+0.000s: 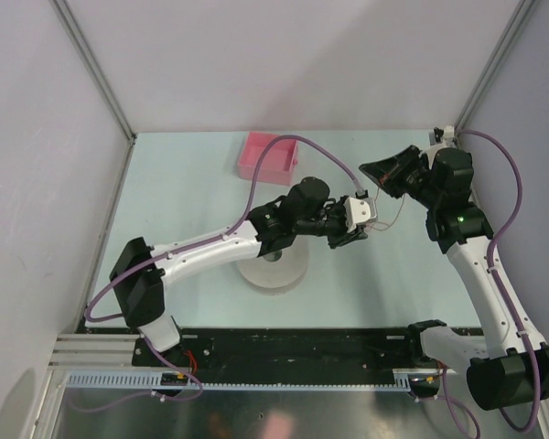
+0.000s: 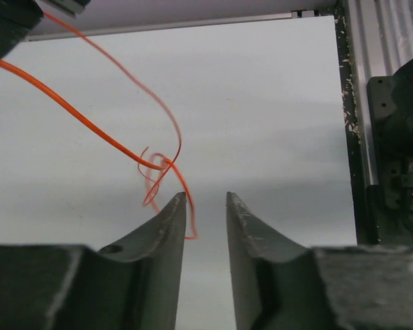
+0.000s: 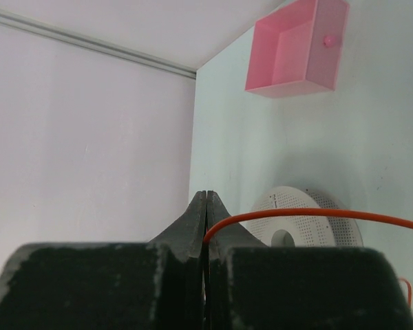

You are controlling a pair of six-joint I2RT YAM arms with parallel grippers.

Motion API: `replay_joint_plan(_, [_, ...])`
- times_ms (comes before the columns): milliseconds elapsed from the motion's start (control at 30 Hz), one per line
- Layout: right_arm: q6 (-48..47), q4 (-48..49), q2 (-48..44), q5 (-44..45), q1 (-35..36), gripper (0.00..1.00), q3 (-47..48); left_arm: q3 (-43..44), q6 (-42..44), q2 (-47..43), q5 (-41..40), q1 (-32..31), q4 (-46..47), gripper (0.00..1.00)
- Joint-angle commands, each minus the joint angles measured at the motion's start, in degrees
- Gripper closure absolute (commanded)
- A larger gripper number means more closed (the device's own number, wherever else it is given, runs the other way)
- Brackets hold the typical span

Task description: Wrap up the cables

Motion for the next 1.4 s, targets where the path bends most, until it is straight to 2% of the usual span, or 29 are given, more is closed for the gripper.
replay_joint_plan(0, [0.49, 0.57, -0.43, 0.41, -0.14, 1.0, 0.34, 3.42, 0.01, 0.96, -0.37, -0.24, 4.38, 0.69])
replay_joint_plan(167, [0.88, 0.47, -0.55, -0.29, -0.35, 1.0, 0.34, 3.97, -0.21, 2.28, -1.14, -0.18, 4.49, 0.69])
replay_joint_plan(200, [1.03, 0.36, -0.56, -0.37, -0.34, 1.0, 0.3, 3.94, -0.21, 2.36, -1.04, -0.16, 4.49, 0.72])
replay_joint_plan(300, [0.34, 0.41, -0.39, -0.35, -0.49, 1.0, 0.28, 3.27, -0.09, 1.59, -0.59, -0.15, 4.49, 0.94])
replay_joint_plan(367, [-1.47, 0.26, 0.09, -0.4, -1.36, 1.0, 0.33, 2.17, 0.4, -0.45, 0.19, -0.17, 4.51, 0.99])
replay_joint_plan(467, [-7.37, -1.74, 1.81, -0.54, -4.57, 1.0, 0.32, 0.03, 0.43, -5.46, 3.13, 0.13, 4.49, 1.0])
replay_joint_plan(567, [-16.28, -4.3, 4.94, 2.23, -7.16, 1.0, -0.38, -1.12, -3.45, -10.48, 8.56, 1.82, 4.53, 1.0])
replay_joint_plan(733, [-23.69, -0.1, 10.39, 2.04, -13.11, 1.0, -7.49, -1.98, -10.92, -16.33, 13.33, 5.96, 6.38, 1.0])
replay_joint_plan(833, [-28.16, 1.71, 12.69, 2.26, -14.15, 1.0, -9.99, -2.2, -17.63, -17.87, 15.29, 9.66, 9.63, 1.0])
replay_joint_plan(900, [-31.62, 2.36, 14.28, -0.67, -14.44, 0.99, -10.61, -1.77, -20.42, -18.19, 15.85, 11.35, 10.48, 1.0])
replay_joint_plan(933, [-33.37, 2.05, 15.07, -3.68, -14.51, 0.91, -10.54, -1.57, -21.3, -18.24, 16.29, 11.93, 10.78, 1.0])
replay_joint_plan(1067, [-40.28, -1.71, 14.27, -18.14, -15.27, 0.4, -10.06, -0.9, -25.71, -17.59, 17.53, 13.47, 12.26, 1.0])
replay_joint_plan(1133, [-43.42, -2.95, 11.12, -23.5, -15.98, 0.22, -10.01, -1.21, -28.24, -17.39, 16.9, 13.91, 13.46, 1.0])
replay_joint_plan(1167, [-44.81, -3.42, 9.01, -25.42, -16.28, 0.15, -9.97, -1.42, -29.12, -17.32, 16.54, 14.0, 13.94, 1.0])
replay_joint_plan(1233, [-47.43, -4.21, 4.84, -28.58, -16.52, 0.09, -9.92, -1.84, -31.1, -17.15, 15.46, 14.29, 14.83, 1.0])
replay_joint_plan(1367, [-50.18, -1.13, -1.3, -31.04, -13.8, 0.05, -9.97, -2.99, -36.01, -16.53, 15.68, 14.72, 17.8, 1.0])
